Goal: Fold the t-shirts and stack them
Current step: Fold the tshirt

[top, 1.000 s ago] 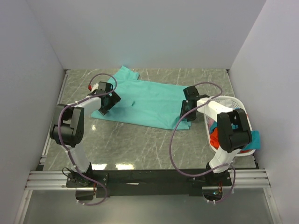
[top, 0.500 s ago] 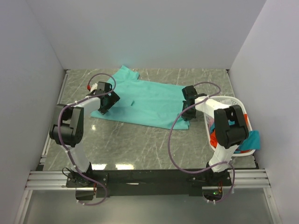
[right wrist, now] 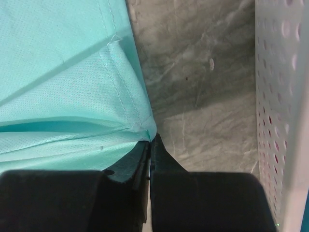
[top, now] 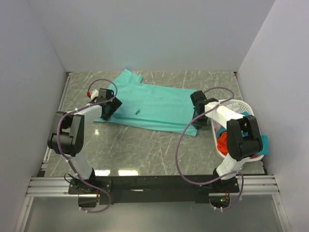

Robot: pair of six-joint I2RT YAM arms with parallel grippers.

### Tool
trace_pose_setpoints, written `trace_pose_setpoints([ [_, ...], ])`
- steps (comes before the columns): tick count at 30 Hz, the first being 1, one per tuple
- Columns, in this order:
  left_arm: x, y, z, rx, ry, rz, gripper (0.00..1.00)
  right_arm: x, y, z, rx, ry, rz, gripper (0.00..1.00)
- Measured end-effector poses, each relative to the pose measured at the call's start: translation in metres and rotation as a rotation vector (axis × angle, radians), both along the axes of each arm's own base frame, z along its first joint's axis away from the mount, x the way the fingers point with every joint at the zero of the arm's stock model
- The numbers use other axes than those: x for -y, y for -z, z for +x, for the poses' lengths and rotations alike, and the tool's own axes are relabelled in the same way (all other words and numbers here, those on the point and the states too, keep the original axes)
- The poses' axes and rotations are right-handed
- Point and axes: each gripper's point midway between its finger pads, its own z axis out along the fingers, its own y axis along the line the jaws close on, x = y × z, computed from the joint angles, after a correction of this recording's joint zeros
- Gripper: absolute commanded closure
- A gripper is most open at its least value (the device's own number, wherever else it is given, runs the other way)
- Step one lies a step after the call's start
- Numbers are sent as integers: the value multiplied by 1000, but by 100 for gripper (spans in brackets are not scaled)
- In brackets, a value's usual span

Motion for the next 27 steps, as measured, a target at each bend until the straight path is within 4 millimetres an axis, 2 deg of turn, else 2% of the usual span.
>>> trace_pose_setpoints([
  [1,0,0,-1,1,-1,-1,1,0,0,-1,1,1,1,98],
  [3,0,0,-2,5,-1,-3,1,1,2,-5,-6,3,1,83],
  [7,0,-1,-3,8,0,-2,1,2,4,-9,-19,-8,-5,62],
  [10,-2,-1,-3,5,-2,1,1,1,0,-7,-8,-32,-3,54],
  [14,-5,-2,-6,-20,-8,16,0,-11,-19,2,52,-93,14,41],
  [19,-6,-2,-7,-40,-6,17,1,-46,-46,13,143,-206,64,33],
  [27,7,-2,0,-44,54,-28,1,-100,-49,13,170,-336,227,31],
])
